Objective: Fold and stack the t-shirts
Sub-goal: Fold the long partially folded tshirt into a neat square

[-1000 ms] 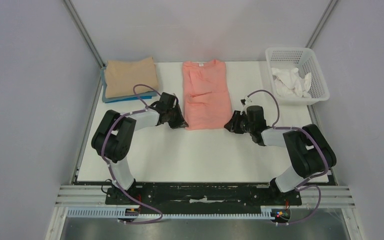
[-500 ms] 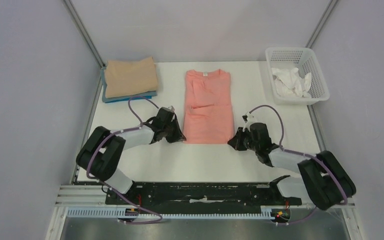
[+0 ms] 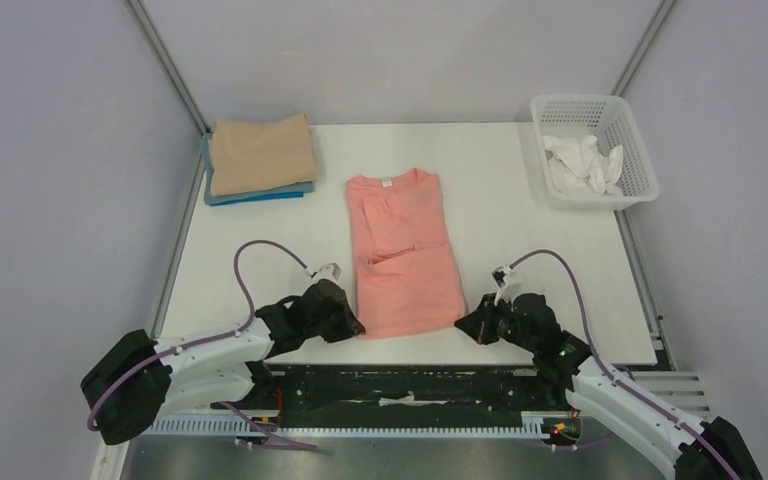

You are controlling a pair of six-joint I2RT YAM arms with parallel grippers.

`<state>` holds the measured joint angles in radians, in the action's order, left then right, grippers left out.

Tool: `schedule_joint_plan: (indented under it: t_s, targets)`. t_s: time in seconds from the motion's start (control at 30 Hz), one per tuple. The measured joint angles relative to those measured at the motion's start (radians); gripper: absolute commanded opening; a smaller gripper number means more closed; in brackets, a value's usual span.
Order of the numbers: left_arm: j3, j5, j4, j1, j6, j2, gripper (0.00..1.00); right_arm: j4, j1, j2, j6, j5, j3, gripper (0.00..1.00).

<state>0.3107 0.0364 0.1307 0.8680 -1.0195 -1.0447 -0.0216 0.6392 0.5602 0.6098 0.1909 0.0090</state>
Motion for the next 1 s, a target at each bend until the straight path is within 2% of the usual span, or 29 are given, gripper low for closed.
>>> schedule_joint_plan:
  t_s: [0.27, 0.43, 0.67, 1.0]
  targets:
    - [0.024, 0.018, 0.065, 0.018, -0.022, 0.125, 0.02, 0.045, 0.001, -0.017, 0.007, 0.013, 0.033, 0.00]
    - [0.084, 0.053, 0.142, 0.020, -0.022, 0.251, 0.02, 0.086, 0.001, -0.011, -0.018, -0.002, 0.174, 0.00]
    - [0.222, 0.093, 0.274, 0.020, -0.021, 0.349, 0.02, 0.145, 0.000, -0.008, -0.074, -0.016, 0.383, 0.00]
    - [0.340, 0.190, 0.373, 0.020, -0.019, 0.315, 0.02, 0.198, 0.000, 0.083, -0.140, -0.076, 0.519, 0.00]
